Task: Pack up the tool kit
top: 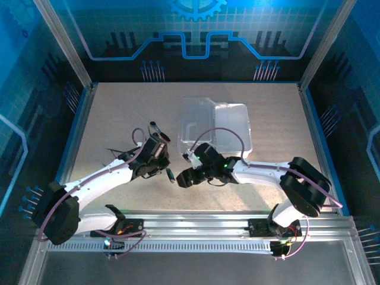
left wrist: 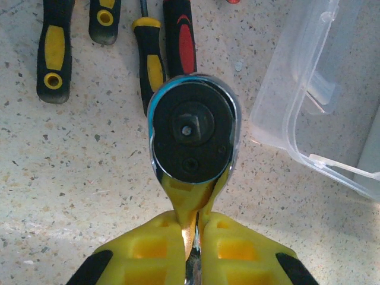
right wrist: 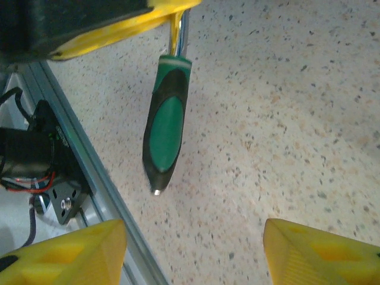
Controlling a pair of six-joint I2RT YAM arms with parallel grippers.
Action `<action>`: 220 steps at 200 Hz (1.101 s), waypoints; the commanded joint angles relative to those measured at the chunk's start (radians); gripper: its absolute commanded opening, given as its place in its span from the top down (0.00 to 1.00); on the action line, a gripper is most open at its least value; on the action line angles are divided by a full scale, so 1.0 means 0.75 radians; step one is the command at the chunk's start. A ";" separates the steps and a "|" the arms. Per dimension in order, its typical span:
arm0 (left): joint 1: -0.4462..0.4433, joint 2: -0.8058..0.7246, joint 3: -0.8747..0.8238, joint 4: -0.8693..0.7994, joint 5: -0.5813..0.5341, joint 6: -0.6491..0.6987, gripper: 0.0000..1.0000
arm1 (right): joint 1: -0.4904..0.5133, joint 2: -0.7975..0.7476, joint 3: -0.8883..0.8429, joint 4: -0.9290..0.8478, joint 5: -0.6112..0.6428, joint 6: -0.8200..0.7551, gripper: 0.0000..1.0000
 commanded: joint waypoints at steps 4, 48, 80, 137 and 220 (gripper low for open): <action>0.013 -0.050 0.010 0.039 0.031 0.006 1.00 | 0.015 0.053 0.068 0.131 -0.026 0.045 0.37; 0.019 -0.092 -0.005 0.034 0.038 -0.004 1.00 | 0.013 0.138 0.124 0.190 -0.080 0.086 0.38; 0.021 -0.116 -0.040 0.075 0.057 -0.040 1.00 | 0.014 0.193 0.156 0.197 -0.107 0.114 0.44; 0.022 -0.124 -0.079 0.127 0.079 -0.064 1.00 | 0.015 0.230 0.193 0.228 -0.113 0.148 0.71; 0.049 -0.221 -0.144 0.169 0.064 -0.079 1.00 | 0.016 0.223 0.182 0.256 -0.113 0.173 0.88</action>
